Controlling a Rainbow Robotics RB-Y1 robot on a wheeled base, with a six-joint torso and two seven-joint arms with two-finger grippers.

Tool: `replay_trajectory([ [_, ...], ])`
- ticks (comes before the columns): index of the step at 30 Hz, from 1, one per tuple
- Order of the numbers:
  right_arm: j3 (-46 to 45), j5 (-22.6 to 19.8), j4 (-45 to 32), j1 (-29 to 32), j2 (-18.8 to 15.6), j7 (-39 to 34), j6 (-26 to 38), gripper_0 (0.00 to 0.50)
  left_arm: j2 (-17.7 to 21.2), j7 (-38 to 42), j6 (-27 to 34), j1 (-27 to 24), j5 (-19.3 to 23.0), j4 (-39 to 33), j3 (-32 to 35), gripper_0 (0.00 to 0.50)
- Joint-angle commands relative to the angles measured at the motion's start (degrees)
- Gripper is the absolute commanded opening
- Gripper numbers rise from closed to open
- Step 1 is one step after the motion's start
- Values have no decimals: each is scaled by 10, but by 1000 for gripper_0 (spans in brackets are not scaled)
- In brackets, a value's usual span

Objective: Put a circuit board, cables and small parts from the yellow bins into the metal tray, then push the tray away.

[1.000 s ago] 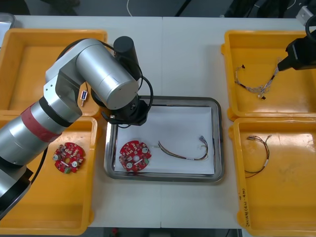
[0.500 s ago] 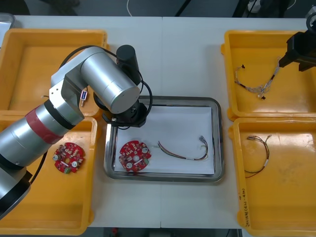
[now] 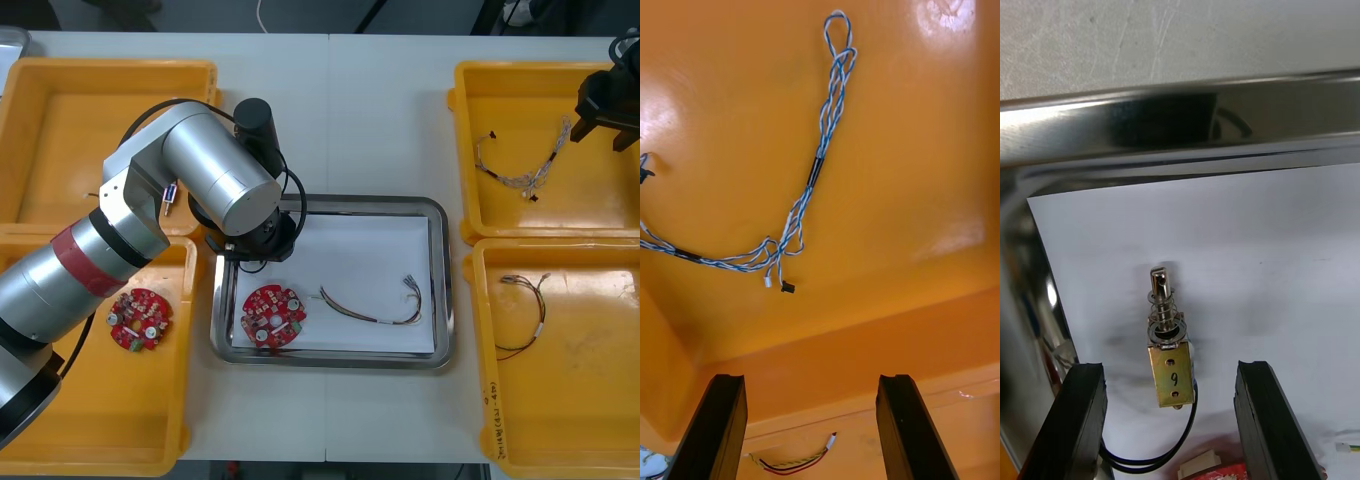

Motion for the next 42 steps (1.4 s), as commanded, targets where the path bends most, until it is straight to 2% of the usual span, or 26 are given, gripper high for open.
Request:
replay_trajectory([
  [1,-14,10,13,-40,11,-29,-21,500,-6,54,2,4,-3,-24,8,500],
  [14,-19,11,20,-42,17,-109,-97,500,-6,70,108,4,-2,-110,112,500],
  [20,-36,14,83,-57,18,-110,-154,500,3,76,169,4,-3,-150,180,500],
  [24,-36,28,142,-78,18,-111,-200,500,16,77,169,3,-3,-161,228,500],
  [33,-36,47,222,-87,24,-108,-267,500,49,77,169,-6,-7,-124,277,500],
  [42,-40,53,259,-87,32,-112,-277,500,65,71,169,-37,-24,-46,320,500],
])
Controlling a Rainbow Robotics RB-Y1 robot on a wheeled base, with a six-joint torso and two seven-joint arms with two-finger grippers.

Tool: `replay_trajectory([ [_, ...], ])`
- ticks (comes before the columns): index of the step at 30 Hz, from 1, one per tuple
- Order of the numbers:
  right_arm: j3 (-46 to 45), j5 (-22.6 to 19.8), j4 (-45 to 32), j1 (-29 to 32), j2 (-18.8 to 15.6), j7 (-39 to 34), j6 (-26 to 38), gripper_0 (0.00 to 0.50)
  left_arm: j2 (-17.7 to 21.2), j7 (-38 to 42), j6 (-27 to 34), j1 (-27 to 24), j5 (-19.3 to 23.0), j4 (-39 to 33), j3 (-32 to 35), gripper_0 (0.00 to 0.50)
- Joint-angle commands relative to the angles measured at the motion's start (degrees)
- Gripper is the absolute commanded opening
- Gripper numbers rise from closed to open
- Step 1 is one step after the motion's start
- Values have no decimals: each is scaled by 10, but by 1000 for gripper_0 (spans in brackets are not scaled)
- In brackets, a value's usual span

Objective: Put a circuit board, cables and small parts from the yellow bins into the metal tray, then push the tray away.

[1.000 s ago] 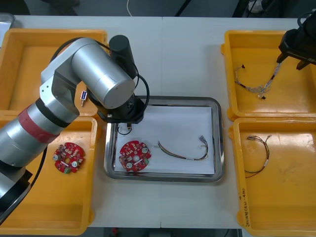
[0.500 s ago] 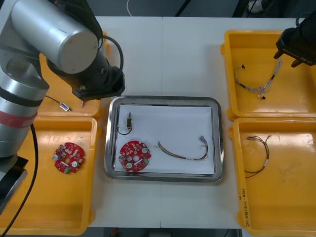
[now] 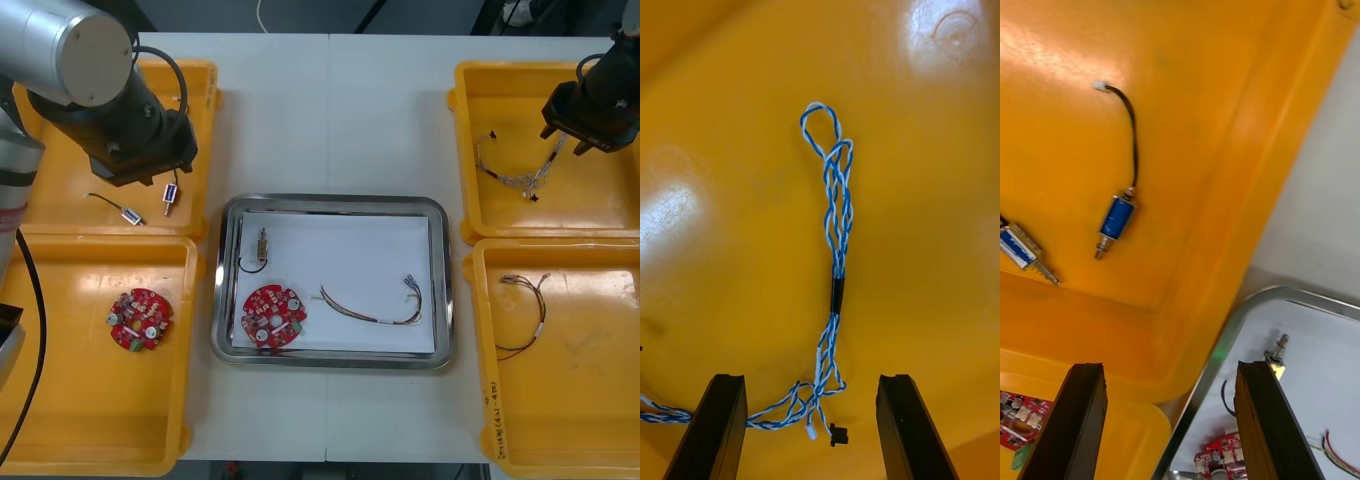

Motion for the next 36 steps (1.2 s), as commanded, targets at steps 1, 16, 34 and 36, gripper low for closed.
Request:
replay_trajectory([
  [1,-16,4,26,-31,6,-12,-21,500,26,32,5,-37,-11,31,39,500],
  [16,-26,3,74,-28,8,-21,-86,500,47,8,5,-101,-9,186,59,500],
  [34,-16,13,119,-54,3,-23,-91,500,58,-108,-19,-134,-12,339,79,500],
  [36,-17,16,123,-57,4,-23,-92,500,58,-129,-34,-134,-11,357,79,500],
])
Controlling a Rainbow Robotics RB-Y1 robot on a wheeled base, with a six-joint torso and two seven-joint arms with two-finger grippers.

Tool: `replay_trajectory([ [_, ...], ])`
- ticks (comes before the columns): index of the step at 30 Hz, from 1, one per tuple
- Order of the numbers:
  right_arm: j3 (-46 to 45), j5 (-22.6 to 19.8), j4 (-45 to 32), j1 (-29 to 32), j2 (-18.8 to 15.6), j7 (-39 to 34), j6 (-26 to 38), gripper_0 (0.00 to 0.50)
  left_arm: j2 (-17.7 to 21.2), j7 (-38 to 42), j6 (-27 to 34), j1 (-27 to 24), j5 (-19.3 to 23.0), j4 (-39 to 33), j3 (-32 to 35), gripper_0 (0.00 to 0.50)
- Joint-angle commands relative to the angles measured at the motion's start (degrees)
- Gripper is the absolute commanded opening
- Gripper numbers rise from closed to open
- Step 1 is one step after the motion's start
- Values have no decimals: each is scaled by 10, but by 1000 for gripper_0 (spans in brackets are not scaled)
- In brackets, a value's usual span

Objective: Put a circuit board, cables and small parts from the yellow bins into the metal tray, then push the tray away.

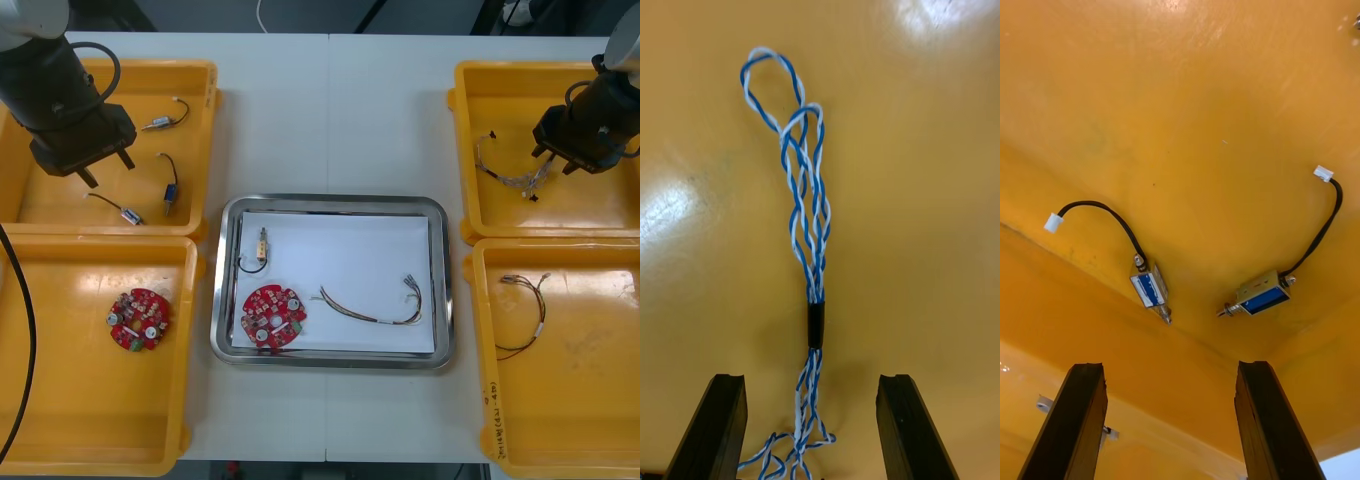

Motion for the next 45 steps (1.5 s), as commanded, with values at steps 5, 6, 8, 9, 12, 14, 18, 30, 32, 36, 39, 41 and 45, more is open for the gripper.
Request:
replay_trajectory([
  [5,-6,10,17,-45,2,-23,-7,500,26,-129,-50,-30,-2,60,12,500],
  [6,-6,10,21,-46,1,-23,-10,500,25,-139,-57,-30,-1,69,12,500],
  [8,-6,10,28,-49,1,-24,-15,500,25,-150,-68,-30,0,83,10,500],
  [9,-6,10,33,-50,1,-23,-18,500,25,-157,-75,-31,2,91,5,500],
  [12,-6,12,44,-52,1,-23,-30,500,25,-169,-94,-30,6,110,-9,500],
  [14,-6,14,45,-52,1,-23,-32,500,25,-171,-105,-30,10,119,-17,500],
  [18,-5,20,46,-52,1,-23,-34,500,21,-177,-133,-31,21,142,-30,500],
  [30,-6,22,84,-56,1,-21,-82,500,13,-196,-154,-30,39,170,-63,500],
  [32,-5,22,85,-56,1,-23,-81,500,13,-199,-153,-30,40,176,-63,500],
  [36,-6,21,89,-54,1,-23,-77,500,12,-202,-154,-30,46,177,-69,500],
  [39,-5,19,91,-51,1,-23,-72,456,11,-203,-158,-30,51,187,-70,500],
  [41,-6,17,91,-51,1,-23,-71,239,11,-205,-163,-30,54,193,-70,500],
  [45,-5,10,91,-48,1,-23,-70,0,11,-207,-173,-30,60,200,-76,500],
])
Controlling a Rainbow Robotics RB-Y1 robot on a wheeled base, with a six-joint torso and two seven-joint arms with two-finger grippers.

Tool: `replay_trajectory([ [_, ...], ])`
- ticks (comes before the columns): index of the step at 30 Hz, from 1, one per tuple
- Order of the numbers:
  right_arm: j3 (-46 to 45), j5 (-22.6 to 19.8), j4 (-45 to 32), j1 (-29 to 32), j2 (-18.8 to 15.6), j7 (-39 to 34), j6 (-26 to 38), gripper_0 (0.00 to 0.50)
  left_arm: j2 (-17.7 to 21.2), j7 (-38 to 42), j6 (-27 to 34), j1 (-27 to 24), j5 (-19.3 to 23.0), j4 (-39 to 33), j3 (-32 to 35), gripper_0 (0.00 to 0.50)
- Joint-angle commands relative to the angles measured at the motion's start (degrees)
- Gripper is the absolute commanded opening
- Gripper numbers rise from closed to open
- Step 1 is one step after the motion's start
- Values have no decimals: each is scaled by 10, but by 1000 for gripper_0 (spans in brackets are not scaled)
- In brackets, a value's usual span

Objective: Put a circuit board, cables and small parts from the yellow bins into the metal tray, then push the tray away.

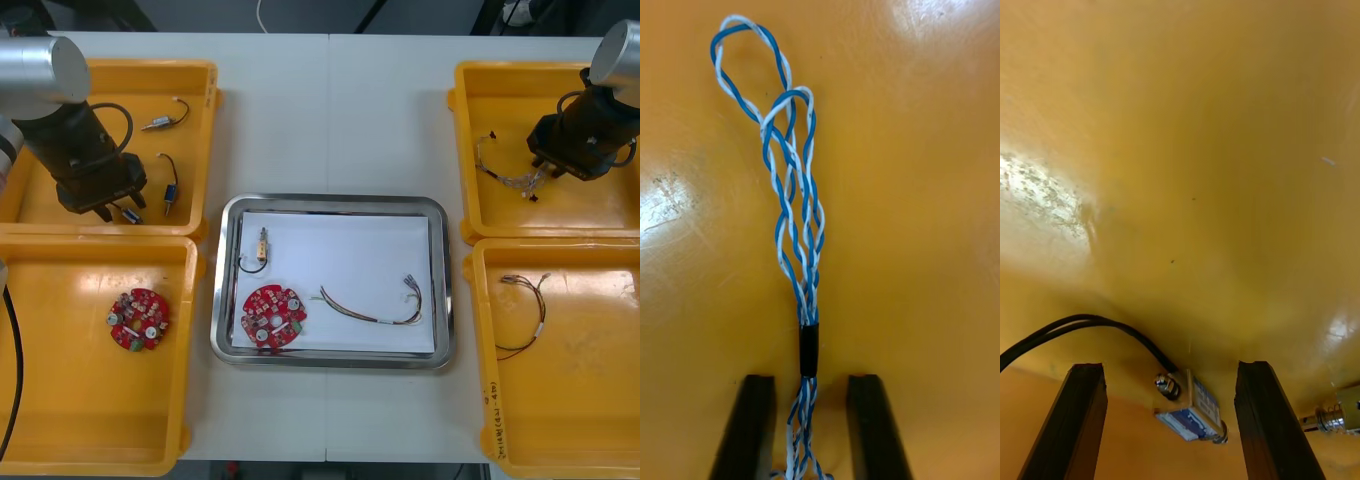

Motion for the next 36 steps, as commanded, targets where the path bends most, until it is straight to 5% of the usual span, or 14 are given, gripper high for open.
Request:
replay_trajectory([
  [1,-5,-7,0,-21,1,-23,4,0,10,-62,-13,-29,11,5,-17,500],
  [3,-5,-7,0,-21,1,-20,5,0,9,-61,-13,-29,12,5,-17,500],
  [4,-5,-7,0,-21,1,-18,4,0,9,-60,-13,-29,14,5,-17,456],
  [5,-5,-7,0,-21,1,-16,4,0,9,-60,-13,-29,15,7,-17,308],
  [6,-5,-7,0,-21,1,-16,5,0,9,-60,-13,-29,16,8,-17,248],
  [7,-5,-7,-2,-21,1,-16,5,0,9,-60,-13,-29,18,8,-17,97],
  [8,-5,-6,-2,-21,1,-16,4,0,9,-60,-14,-29,19,8,-17,2],
  [18,-2,1,-81,-20,-4,-6,93,0,9,-60,-15,-29,22,8,-13,1],
  [26,-3,-13,-281,46,-4,4,242,0,13,-64,-14,-29,15,-2,10,1],
  [36,1,-41,-435,87,-4,17,406,0,27,-62,-14,-29,1,-41,41,0],
])
